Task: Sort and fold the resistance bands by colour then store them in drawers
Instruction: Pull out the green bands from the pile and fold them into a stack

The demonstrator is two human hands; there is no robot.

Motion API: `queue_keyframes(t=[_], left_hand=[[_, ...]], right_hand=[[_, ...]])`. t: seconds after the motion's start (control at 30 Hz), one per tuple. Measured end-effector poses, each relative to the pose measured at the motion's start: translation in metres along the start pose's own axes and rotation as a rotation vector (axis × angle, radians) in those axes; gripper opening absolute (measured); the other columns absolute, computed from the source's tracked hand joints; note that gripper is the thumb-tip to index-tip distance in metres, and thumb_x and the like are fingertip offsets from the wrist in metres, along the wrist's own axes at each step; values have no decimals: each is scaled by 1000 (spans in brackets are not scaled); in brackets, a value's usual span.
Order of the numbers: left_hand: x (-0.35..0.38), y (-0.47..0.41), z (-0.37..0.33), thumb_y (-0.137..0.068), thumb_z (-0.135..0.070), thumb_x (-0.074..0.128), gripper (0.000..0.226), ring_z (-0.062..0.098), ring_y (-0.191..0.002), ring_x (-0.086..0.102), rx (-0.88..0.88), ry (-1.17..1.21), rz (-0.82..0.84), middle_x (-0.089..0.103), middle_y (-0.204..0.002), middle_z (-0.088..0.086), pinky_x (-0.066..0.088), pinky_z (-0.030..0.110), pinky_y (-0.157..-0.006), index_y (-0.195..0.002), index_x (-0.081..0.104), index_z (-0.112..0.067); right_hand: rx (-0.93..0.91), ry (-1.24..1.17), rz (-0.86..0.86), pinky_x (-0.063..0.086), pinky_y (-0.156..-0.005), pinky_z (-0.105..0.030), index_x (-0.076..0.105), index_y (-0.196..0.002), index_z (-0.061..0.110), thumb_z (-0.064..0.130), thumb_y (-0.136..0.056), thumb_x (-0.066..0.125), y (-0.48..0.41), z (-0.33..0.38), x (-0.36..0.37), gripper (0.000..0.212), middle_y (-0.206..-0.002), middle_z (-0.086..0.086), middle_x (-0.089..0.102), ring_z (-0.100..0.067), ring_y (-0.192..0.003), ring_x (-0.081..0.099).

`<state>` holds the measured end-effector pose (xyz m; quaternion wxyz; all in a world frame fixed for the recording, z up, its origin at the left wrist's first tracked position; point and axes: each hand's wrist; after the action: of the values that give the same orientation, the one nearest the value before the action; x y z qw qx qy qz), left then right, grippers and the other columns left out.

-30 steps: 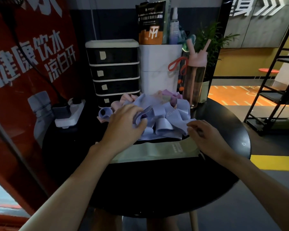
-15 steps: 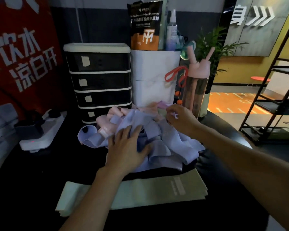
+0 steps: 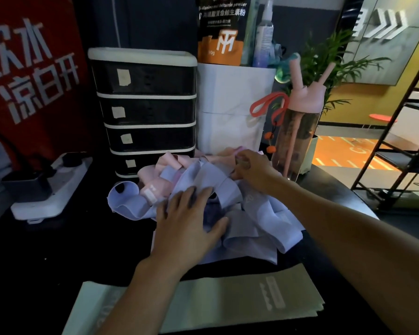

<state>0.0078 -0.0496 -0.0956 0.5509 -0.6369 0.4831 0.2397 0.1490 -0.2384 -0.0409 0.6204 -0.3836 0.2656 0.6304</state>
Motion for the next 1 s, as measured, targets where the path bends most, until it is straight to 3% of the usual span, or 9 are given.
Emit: queue_keyframes(t=[0.13, 0.27, 0.37, 0.43, 0.57, 0.73, 0.87, 0.93, 1.0], left_hand=[[-3, 0, -1, -77, -73, 33, 68, 23, -128, 47, 9, -3, 16, 50, -136, -10, 35, 46, -103, -136, 42, -39], [-4, 1, 0, -77, -72, 34, 70, 25, -129, 48, 11, 6, 24, 51, -137, -7, 36, 48, -104, -137, 44, -37], [-3, 1, -1, -76, -71, 36, 69, 26, -127, 49, 0, 32, 13, 53, -135, -7, 37, 49, -103, -135, 47, -37], [-3, 0, -1, -76, -70, 38, 67, 26, -127, 50, -10, 47, 3, 54, -133, -7, 38, 50, -103, -134, 47, -38], [-6, 0, -1, -76, -71, 33, 65, 25, -128, 47, -29, 64, 34, 50, -133, -8, 35, 51, -105, -132, 45, -39], [-21, -3, -6, -78, -66, 29, 67, 25, -132, 44, -47, 108, -11, 47, -138, -4, 35, 48, -107, -131, 54, -34], [-43, -9, -13, -83, -60, 36, 55, 21, -129, 47, 19, 245, -75, 51, -135, -7, 42, 44, -102, -127, 57, -33], [-56, -12, -21, -89, -52, 47, 35, 10, -119, 55, 86, 372, -157, 59, -124, -18, 47, 32, -95, -119, 57, -38], [-72, -17, -32, -93, -38, 60, 20, -4, -105, 58, 124, 538, -166, 62, -106, -32, 42, 11, -84, -109, 53, -45]], right_hand=[[-17, 72, -105, 52, -90, -45, 61, -96, 32, 21, -88, 60, -9, -1, 4, 14, -103, -4, 61, -34, -104, 59], [-53, 55, -58, 49, -92, -37, 60, -82, 36, 22, -81, 74, -3, 7, -2, 20, -103, -8, 65, -29, -103, 61], [-31, -72, -120, 54, -74, -25, 58, -63, 32, 8, -86, 65, 1, 7, -4, 33, -83, 6, 62, -13, -79, 68], [-42, -83, -174, 45, -56, -21, 57, -66, 28, 8, -92, 57, 7, 11, -7, 32, -75, 14, 56, -7, -65, 61], [-133, -113, -269, 47, -56, -28, 68, -78, 12, 9, -92, 58, 13, 24, -25, 17, -73, 1, 65, -16, -64, 59], [-229, -172, -353, 39, -50, -7, 71, -82, 13, 4, -87, 62, 24, 48, -62, 13, -71, 4, 64, -2, -60, 53], [-323, -189, -405, 51, -60, -33, 69, -74, 13, 0, -83, 64, 43, 68, -94, 17, -77, -2, 65, -18, -69, 62], [-344, -241, -404, 54, -68, -42, 71, -82, 1, -4, -84, 63, 57, 81, -109, 9, -91, -15, 63, -27, -83, 62], [-369, -233, -394, 51, -66, -30, 70, -85, 0, -3, -86, 63, 69, 91, -123, 7, -92, -15, 66, -18, -76, 60]])
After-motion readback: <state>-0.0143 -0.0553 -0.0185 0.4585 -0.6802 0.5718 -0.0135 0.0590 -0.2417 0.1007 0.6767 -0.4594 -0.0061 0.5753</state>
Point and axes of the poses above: each hand's wrist, its own y-axis away from the middle knuckle, its own x-axis out of the palm, z = x × y
